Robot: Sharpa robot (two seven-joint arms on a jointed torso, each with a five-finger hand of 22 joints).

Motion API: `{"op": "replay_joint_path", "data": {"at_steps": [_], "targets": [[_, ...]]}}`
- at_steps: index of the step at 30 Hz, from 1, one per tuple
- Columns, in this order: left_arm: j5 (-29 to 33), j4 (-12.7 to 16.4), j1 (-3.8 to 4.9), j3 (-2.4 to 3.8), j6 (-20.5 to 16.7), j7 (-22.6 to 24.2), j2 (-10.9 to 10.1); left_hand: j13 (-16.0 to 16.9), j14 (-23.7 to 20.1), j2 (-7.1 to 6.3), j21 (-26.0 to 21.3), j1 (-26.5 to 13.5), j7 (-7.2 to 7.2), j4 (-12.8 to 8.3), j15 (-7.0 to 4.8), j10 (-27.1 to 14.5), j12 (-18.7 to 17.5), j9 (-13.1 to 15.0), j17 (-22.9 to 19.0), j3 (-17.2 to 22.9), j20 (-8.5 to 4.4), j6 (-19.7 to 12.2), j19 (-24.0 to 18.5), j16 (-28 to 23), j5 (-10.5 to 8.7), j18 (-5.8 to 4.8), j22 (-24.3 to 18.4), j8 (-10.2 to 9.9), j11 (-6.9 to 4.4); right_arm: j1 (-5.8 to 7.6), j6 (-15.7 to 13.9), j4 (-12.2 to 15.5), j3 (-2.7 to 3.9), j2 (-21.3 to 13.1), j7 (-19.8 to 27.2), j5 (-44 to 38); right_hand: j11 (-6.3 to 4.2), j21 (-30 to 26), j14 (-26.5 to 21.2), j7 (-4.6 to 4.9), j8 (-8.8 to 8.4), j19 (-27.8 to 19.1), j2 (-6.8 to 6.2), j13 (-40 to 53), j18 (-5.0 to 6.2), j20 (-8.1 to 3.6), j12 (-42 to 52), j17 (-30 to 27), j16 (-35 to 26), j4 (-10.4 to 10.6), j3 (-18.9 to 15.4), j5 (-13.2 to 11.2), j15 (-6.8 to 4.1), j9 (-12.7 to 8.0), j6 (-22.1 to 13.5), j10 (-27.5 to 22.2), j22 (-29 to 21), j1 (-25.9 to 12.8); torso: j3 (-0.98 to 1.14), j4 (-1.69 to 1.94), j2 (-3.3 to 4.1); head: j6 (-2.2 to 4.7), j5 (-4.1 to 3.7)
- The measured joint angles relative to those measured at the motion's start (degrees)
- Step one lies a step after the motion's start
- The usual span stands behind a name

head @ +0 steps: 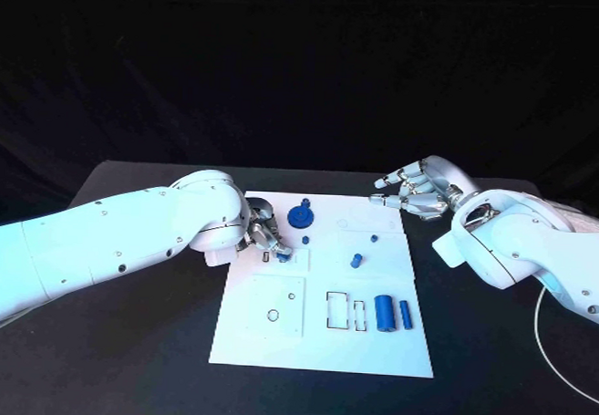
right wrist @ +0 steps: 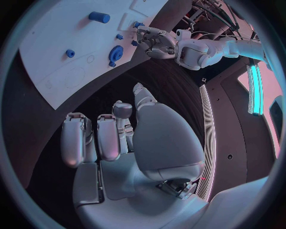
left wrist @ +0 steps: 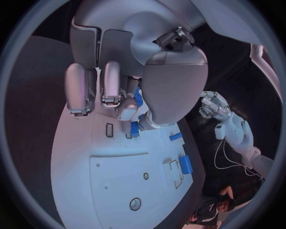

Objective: Assemble the parts on the task board

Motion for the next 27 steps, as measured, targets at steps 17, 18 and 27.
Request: {"op": "replay_joint_path", "data": {"at_steps": [17, 18, 27], "targets": [[-3.3, 0.4, -0.22, -0.21, -3.6, 0.0, 0.1, 0.0, 0.0, -0.45, 0.2, -0.4, 0.03, -0.4, 0.00, 0.1, 0.0, 0.2, 0.0, 0.4, 0.00, 0.0, 0.0, 0.0, -0.17, 0.00, 0.0, 0.0, 0.06, -0.18, 0.1, -0.1, -0.03, 0.1, 0.3, 0.5, 0.00, 0.0, 0.0, 0.00, 0.00, 0.0, 0.31, 0.0, 0.01, 0.00, 0.0, 0.0, 0.0, 0.2, 0.2, 0.0, 0.00, 0.0, 0.0, 0.0, -0.1, -0.3, -0.03, -0.04, 0.04, -0.24, 0.44], [-3.6, 0.3, -0.22, -0.22, -3.6, 0.0, 0.2, 0.0, 0.0, -0.45, 0.2, -0.4, 0.03, -0.4, 0.00, 0.1, 0.0, 0.2, 0.0, 0.4, 0.00, 0.0, 0.0, 0.0, -0.17, 0.00, 0.0, 0.0, 0.06, -0.18, 0.1, -0.1, -0.03, 0.1, 0.3, 0.5, 0.00, 0.0, 0.0, 0.00, 0.00, 0.0, 0.31, 0.0, 0.01, 0.00, 0.0, 0.0, 0.0, 0.2, 0.2, 0.0, 0.00, 0.0, 0.0, 0.0, -0.1, -0.3, -0.03, -0.05, 0.04, -0.24, 0.45], [-5.6, 0.3, -0.23, -0.29, -2.4, -0.2, 0.4, 0.0, 0.0, -0.53, 0.5, -0.5, 0.13, -0.7, 0.00, 0.3, 0.0, 0.3, 0.0, 0.7, 0.01, -0.1, 0.0, 0.0, -0.40, 0.00, 0.0, 0.0, -0.12, -0.19, 0.3, -0.1, -0.04, 0.1, 0.4, 0.6, 0.00, 0.0, 0.0, 0.00, 0.00, 0.0, 0.31, 0.0, 0.00, 0.00, 0.0, 0.0, 0.0, 0.4, -0.1, 0.2, 0.00, 0.0, 0.0, 0.0, -0.1, -0.3, -0.09, -0.08, 0.04, -0.44, 0.56]]}}
